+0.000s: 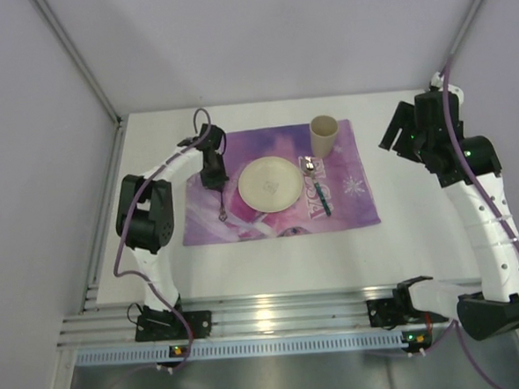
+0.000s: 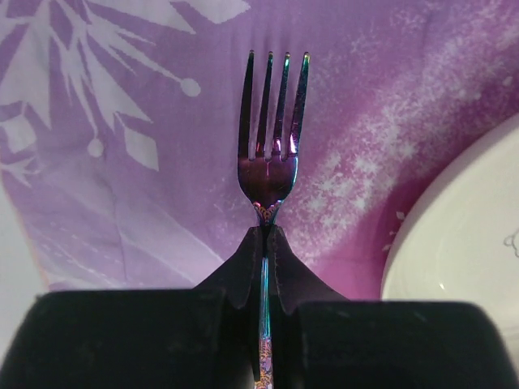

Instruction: Set the dinner table for one person

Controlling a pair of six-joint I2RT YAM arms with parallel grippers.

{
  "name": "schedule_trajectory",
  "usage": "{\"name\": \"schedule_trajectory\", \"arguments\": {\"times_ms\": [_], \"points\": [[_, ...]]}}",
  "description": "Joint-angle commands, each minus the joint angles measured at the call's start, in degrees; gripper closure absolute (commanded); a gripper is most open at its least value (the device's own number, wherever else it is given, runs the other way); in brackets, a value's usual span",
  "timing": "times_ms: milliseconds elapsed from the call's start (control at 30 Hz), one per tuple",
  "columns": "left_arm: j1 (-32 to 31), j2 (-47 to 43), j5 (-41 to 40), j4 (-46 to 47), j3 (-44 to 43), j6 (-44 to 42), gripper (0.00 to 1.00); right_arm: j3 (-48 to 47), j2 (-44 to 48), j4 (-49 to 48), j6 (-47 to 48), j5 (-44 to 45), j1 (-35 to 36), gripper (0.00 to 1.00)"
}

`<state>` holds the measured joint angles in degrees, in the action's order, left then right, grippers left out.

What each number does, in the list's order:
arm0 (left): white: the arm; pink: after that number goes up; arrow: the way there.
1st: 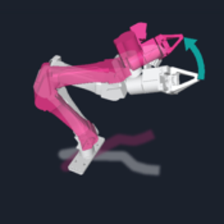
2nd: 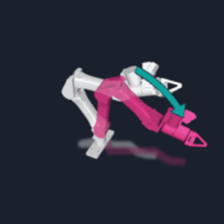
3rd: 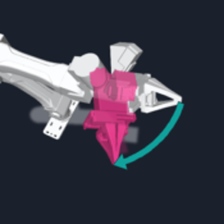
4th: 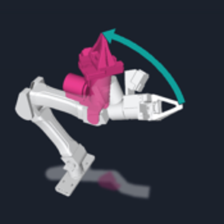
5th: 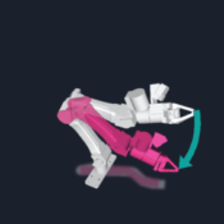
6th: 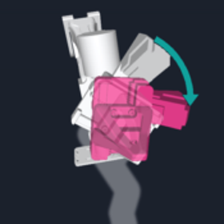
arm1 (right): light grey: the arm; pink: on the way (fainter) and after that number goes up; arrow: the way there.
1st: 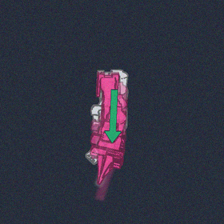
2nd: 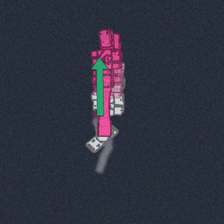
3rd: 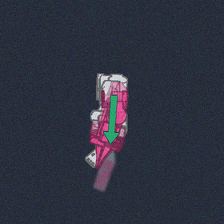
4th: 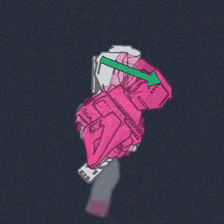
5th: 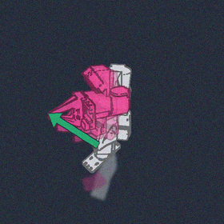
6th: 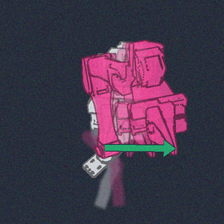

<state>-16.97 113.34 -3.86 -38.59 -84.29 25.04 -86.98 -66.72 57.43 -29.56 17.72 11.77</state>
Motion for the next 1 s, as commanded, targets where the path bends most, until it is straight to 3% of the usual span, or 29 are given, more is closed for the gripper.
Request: {"name": "schedule_trajectory", "arguments": {"times_ms": [0,133,200,333,500,533,567,667,800,967], "points": [[-0.17,0.92,0.52,4.31,0.35,2.47,1.00,-0.03,1.15,-1.71,2.14,0.65,-0.70,0.29],[-0.17,0.57,0.34,4.14,1.76,2.12,1.00,1.46,2.03,-2.06,2.75,0.92,-1.13,0.28],[-0.17,-0.04,0.78,3.87,2.11,1.77,0.93,2.07,2.55,-2.41,2.84,0.92,-1.22,0.27],[-0.25,-2.07,0.52,3.43,2.29,1.16,0.55,2.87,2.82,-3.81,3.37,-0.13,-1.31,0.23],[-0.34,-7.85,-1.68,-1.39,0.62,1.24,0.34,2.17,2.47,-5.13,4.16,-1.28,-1.31,0.13],[-0.34,-9.09,-1.77,-2.45,0.36,1.50,0.25,2.08,2.47,-6.00,4.68,-1.54,-1.31,0.07],[-0.43,-11.89,-2.20,-3.33,0.44,2.81,0.02,2.08,2.56,-6.45,4.95,-2.07,-1.31,0.05],[-0.78,-16.82,-0.55,-5.44,2.02,4.58,0.02,1.73,2.91,-8.47,7.14,-4.60,-1.22,0.00],[-1.75,-29.79,-0.10,-4.57,5.53,6.86,0.01,3.21,5.10,-13.65,9.96,-13.13,-0.79,0.00],[-2.28,-42.30,3.33,-0.61,13.35,6.78,0.02,15.77,10.37,-22.52,7.24,-24.79,-0.26,0.00]]}}
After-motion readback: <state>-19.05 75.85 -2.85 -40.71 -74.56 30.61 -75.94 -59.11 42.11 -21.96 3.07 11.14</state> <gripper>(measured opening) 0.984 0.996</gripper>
